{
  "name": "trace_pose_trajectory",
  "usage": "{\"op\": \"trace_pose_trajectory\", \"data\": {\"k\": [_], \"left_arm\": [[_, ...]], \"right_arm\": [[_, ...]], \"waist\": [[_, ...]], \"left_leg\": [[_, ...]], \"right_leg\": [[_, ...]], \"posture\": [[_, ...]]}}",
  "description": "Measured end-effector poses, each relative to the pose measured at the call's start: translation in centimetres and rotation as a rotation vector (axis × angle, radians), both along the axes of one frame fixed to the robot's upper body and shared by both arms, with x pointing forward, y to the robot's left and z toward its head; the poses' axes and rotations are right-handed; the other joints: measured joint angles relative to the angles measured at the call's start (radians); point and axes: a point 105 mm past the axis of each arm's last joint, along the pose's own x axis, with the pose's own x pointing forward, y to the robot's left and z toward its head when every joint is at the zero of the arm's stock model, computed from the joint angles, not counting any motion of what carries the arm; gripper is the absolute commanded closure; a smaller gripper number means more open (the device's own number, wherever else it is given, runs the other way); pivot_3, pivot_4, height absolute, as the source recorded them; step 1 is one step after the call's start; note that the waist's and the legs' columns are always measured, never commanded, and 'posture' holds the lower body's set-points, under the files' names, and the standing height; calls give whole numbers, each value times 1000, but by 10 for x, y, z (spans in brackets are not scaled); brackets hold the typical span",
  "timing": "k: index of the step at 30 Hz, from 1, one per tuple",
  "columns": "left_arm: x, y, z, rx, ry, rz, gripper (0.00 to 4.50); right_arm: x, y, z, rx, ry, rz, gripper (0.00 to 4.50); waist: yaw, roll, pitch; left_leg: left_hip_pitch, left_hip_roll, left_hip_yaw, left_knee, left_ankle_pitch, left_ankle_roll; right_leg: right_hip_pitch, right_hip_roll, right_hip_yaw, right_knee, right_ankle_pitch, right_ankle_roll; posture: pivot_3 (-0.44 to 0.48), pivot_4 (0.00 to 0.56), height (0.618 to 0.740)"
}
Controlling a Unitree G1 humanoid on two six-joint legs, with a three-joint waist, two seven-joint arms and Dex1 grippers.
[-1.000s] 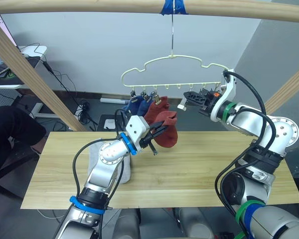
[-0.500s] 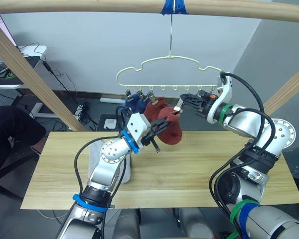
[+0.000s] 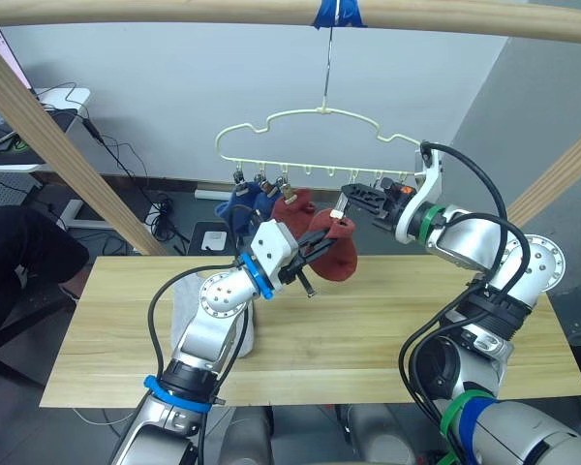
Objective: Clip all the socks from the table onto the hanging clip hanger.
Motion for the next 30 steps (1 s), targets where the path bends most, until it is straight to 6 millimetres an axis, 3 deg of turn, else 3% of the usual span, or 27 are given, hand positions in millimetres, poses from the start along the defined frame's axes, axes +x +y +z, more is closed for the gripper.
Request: {"op": "trace_pose_trajectory", "data": {"k": [3,5,8,11,14,19,26,30], "left_arm": [[0,0,0,1,-1,0,4500],[0,0,1,0,-2,0,4500],[2,0,2,1,-3,2,4500],[4,0,2,0,15,6,4500],[9,-2,-3,-14,77,5,3789],[22,5,-26,-90,322,2,2283],[12,42,-20,-45,405,-48,114],[-11,54,-13,-18,440,-113,18]], "right_arm": [[-1,1,1,1,-4,6,1586],[-2,0,2,-4,-12,13,1013],[-5,-15,3,-63,-43,-9,40],[-15,-32,5,-138,-107,-20,40],[-29,-41,9,-220,-183,-15,0],[-60,-45,-7,-430,-277,-8,0],[-60,-36,-22,-519,-357,-136,0],[-61,-27,-20,-546,-440,-167,0]], "waist": [[0,0,0],[0,0,0],[3,0,0],[1,1,0],[-2,1,1],[-16,2,1],[-48,3,2],[-51,3,2]], "left_leg": [[0,0,0,0,0,0],[-1,0,0,0,0,0],[-2,0,-1,0,0,0],[-4,0,-1,0,0,0],[-5,0,0,-1,0,1],[-6,0,0,-1,-1,1],[-5,2,0,-1,-1,1],[-5,2,0,-1,-1,1]], "right_leg": [[0,0,0,0,0,0],[0,0,0,0,0,0],[0,0,-1,-2,0,0],[-1,0,-1,-8,0,0],[-1,0,-1,-10,0,0],[-1,0,-1,-10,-1,2],[-1,1,0,-9,-1,2],[-1,0,0,-10,-1,2]], "posture": [[-104,235,740],[-110,233,740],[-126,235,740],[-153,239,740],[-191,244,740],[-216,247,740],[-205,258,740],[-185,262,740]]}}
